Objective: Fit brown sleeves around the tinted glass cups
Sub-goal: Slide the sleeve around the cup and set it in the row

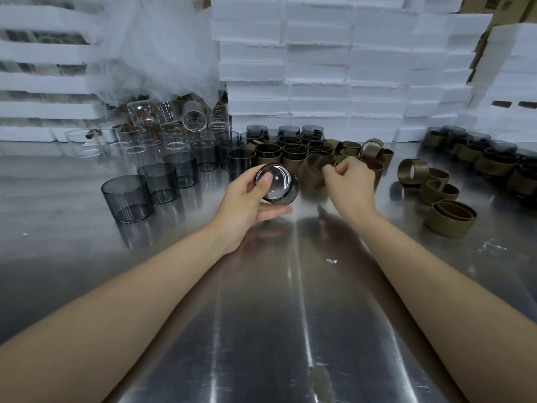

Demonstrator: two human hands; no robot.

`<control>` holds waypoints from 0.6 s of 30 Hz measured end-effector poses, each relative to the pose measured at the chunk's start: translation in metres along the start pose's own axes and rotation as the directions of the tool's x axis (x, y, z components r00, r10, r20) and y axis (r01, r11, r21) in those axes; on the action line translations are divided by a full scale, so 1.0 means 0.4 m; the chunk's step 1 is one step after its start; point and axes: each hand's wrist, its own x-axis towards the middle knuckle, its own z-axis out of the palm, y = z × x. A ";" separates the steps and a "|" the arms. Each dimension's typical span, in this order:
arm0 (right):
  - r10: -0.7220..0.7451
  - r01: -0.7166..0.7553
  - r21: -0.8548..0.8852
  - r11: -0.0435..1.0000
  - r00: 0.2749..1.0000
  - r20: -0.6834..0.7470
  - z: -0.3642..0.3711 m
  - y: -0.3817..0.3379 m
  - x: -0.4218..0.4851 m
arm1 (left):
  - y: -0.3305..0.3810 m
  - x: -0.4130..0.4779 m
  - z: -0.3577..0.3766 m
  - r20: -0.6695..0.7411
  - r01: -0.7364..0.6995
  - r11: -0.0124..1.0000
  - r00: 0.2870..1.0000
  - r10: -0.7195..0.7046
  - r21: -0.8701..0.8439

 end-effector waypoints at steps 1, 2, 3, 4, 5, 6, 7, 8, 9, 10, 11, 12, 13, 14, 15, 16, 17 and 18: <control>0.020 -0.019 0.055 0.998 1.000 -0.010 -0.002 -0.004 0.001 | -0.001 0.001 0.001 -0.016 -0.005 1.000 1.000 0.005 0.003; 0.026 -0.024 0.114 0.993 1.000 -0.017 -0.004 -0.011 0.000 | -0.002 0.002 0.001 -0.027 -0.012 1.000 1.000 0.013 0.009; 0.015 -0.011 0.161 0.987 1.000 -0.022 -0.005 -0.019 -0.004 | -0.004 0.003 0.002 -0.031 -0.021 1.000 0.999 0.022 0.017; -0.009 0.012 0.190 0.982 1.000 -0.017 -0.004 -0.027 -0.011 | -0.005 0.005 0.004 -0.032 -0.027 0.999 0.999 0.028 0.025; -0.039 0.038 0.211 0.977 0.999 0.000 0.000 -0.034 -0.019 | -0.006 0.006 0.005 -0.033 -0.026 0.999 0.999 0.027 0.033; -0.066 0.058 0.228 0.972 0.998 0.025 0.005 -0.041 -0.028 | -0.006 0.006 0.005 -0.034 -0.021 0.999 0.999 0.023 0.041; -0.095 0.080 0.245 0.966 0.994 0.050 0.014 -0.044 -0.036 | -0.007 0.005 0.005 -0.028 -0.021 0.998 0.999 0.023 0.052; -0.132 0.111 0.245 0.963 0.989 0.070 0.021 -0.046 -0.044 | -0.008 0.003 0.005 -0.015 -0.030 0.998 0.999 0.031 0.064; -0.175 0.153 0.227 0.962 0.981 0.079 0.027 -0.047 -0.052 | -0.009 0.001 0.004 0.000 -0.046 0.996 0.999 0.046 0.077; -0.214 0.194 0.193 0.962 0.973 0.086 0.030 -0.048 -0.057 | -0.009 0.000 0.003 0.008 -0.062 0.994 0.998 0.062 0.092; -0.245 0.229 0.159 0.960 0.965 0.090 0.032 -0.045 -0.058 | -0.007 0.000 0.003 0.005 -0.068 0.992 0.998 0.067 0.104; -0.263 0.250 0.135 0.959 0.961 0.091 0.032 -0.044 -0.058 | -0.005 0.002 0.003 -0.009 -0.058 0.992 0.998 0.059 0.109; -0.277 0.266 0.124 0.956 0.957 0.086 0.031 -0.044 -0.059 | -0.003 0.005 0.003 -0.028 -0.036 0.994 0.999 0.039 0.101; -0.289 0.278 0.122 0.953 0.954 0.084 0.029 -0.046 -0.061 | 0.000 0.007 0.005 -0.044 -0.007 0.996 0.999 0.011 0.086; -0.304 0.294 0.117 0.949 0.949 0.083 0.027 -0.046 -0.063 | 0.001 0.009 0.005 -0.050 0.011 0.997 0.999 -0.007 0.076; -0.311 0.301 0.107 0.948 0.946 0.090 0.026 -0.049 -0.066 | 0.001 0.008 0.006 -0.047 0.014 0.996 0.999 -0.010 0.085; -0.315 0.306 0.098 0.947 0.944 0.099 0.027 -0.052 -0.069 | 0.000 0.006 0.007 -0.039 0.003 0.993 0.999 0.002 0.115; -0.306 0.296 0.095 0.950 0.945 0.114 0.030 -0.055 -0.072 | -0.001 0.003 0.009 -0.033 -0.013 0.988 0.999 0.018 0.155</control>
